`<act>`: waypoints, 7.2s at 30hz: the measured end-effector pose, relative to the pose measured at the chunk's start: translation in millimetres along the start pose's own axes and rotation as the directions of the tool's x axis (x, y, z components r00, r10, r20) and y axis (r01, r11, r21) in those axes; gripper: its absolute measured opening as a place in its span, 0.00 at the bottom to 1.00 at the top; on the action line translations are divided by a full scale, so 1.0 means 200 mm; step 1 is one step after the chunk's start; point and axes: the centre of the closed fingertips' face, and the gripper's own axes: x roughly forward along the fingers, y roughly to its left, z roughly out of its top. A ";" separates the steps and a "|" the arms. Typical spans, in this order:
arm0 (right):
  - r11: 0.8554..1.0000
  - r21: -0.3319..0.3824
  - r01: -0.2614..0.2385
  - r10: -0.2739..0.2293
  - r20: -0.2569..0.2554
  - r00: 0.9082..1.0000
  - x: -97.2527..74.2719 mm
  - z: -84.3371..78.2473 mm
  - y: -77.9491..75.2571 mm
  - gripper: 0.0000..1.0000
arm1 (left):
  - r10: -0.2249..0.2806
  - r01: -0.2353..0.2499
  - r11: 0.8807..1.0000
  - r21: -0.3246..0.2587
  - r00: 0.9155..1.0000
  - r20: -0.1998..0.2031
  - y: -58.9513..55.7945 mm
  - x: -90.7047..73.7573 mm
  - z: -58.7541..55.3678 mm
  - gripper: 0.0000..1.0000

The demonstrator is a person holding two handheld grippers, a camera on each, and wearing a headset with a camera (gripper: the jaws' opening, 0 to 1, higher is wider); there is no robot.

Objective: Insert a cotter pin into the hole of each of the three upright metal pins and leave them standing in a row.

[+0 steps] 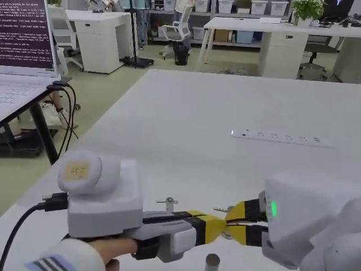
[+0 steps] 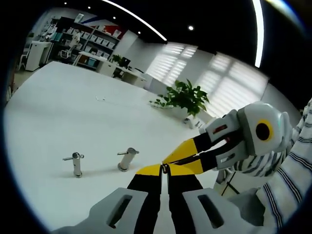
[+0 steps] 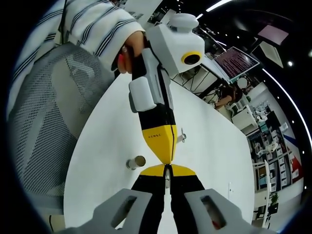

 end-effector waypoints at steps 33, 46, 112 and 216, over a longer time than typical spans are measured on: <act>0.999 0.028 -0.014 0.012 0.070 0.997 0.02 0.05 0.01 0.05 | -0.010 0.011 0.998 -0.065 1.000 0.005 0.00 -0.05 -0.01 0.00; 0.965 0.236 -0.116 0.086 0.135 0.987 0.03 -0.01 0.06 0.17 | -0.039 0.042 0.995 0.089 0.999 -0.033 -0.05 -0.08 -0.02 0.00; 0.868 0.382 -0.319 0.313 0.080 0.947 0.00 -0.17 0.33 0.00 | 0.063 0.101 0.835 0.541 0.959 -0.276 0.06 -0.08 -0.25 0.23; 0.783 0.565 -0.263 0.145 0.245 0.959 0.19 -0.14 0.27 0.28 | 0.054 0.019 0.924 0.382 0.983 -0.178 0.11 -0.13 -0.24 0.68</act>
